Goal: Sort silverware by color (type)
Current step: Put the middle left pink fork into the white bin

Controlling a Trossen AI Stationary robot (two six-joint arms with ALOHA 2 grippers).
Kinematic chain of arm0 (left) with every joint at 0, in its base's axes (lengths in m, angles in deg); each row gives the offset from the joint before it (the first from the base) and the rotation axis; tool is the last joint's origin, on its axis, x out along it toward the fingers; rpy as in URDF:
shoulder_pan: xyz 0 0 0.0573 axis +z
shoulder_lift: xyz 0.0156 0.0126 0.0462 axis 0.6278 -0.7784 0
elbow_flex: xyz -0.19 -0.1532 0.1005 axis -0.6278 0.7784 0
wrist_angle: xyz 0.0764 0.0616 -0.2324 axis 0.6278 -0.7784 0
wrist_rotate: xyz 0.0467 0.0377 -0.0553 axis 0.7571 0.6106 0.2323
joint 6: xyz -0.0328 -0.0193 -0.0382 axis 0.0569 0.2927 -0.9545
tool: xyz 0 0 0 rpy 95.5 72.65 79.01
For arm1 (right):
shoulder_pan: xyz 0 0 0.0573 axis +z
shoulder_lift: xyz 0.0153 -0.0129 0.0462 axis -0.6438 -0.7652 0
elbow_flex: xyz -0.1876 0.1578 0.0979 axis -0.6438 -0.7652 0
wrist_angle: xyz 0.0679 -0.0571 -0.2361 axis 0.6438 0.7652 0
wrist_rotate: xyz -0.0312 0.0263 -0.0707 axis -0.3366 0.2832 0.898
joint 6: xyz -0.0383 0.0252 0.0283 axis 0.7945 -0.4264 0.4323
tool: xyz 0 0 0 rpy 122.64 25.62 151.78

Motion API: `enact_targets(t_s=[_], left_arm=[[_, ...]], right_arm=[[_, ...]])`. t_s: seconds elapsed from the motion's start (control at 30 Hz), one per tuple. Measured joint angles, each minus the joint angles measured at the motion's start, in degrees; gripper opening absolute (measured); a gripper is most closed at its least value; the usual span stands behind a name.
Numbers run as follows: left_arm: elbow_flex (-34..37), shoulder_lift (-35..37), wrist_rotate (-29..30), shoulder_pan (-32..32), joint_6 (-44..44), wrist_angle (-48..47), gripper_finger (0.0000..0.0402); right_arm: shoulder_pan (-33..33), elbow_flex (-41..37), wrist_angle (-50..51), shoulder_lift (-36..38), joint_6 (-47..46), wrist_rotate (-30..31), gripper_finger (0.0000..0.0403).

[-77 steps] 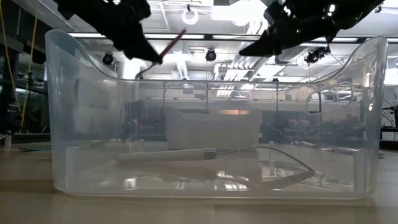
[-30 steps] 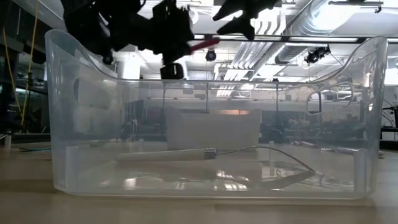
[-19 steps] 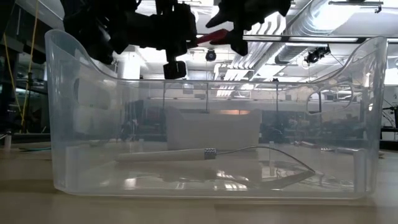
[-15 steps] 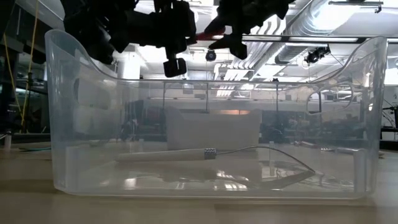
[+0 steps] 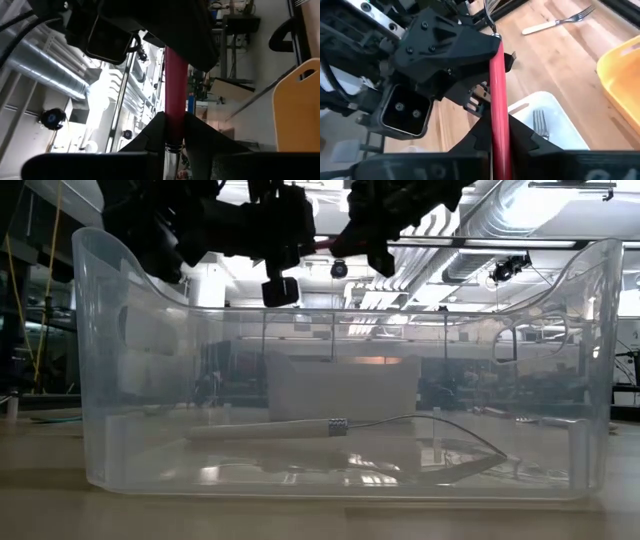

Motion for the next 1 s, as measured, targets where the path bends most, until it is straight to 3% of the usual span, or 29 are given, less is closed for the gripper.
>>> enact_targets(t_s=[0.27,0.57,0.8,1.0], left_arm=[[-0.1,0.0,2.0,0.0,-5.8,-1.8,0.0089],[1.3,0.0,7.1,-0.6,-12.8,-0.1,0.0098],[7.7,1.7,7.7,-3.2,-23.9,5.8,0.0099],[15.8,7.5,7.8,-4.5,-40.1,6.7,0.0099]], right_arm=[[0.5,0.0,1.5,0.0,5.8,4.3,0.0015],[0.8,0.0,6.2,1.2,10.0,8.8,0.0015],[2.4,0.0,13.8,2.3,14.7,19.7,0.0015],[6.3,-0.7,13.5,1.9,16.6,26.5,0.0015]])
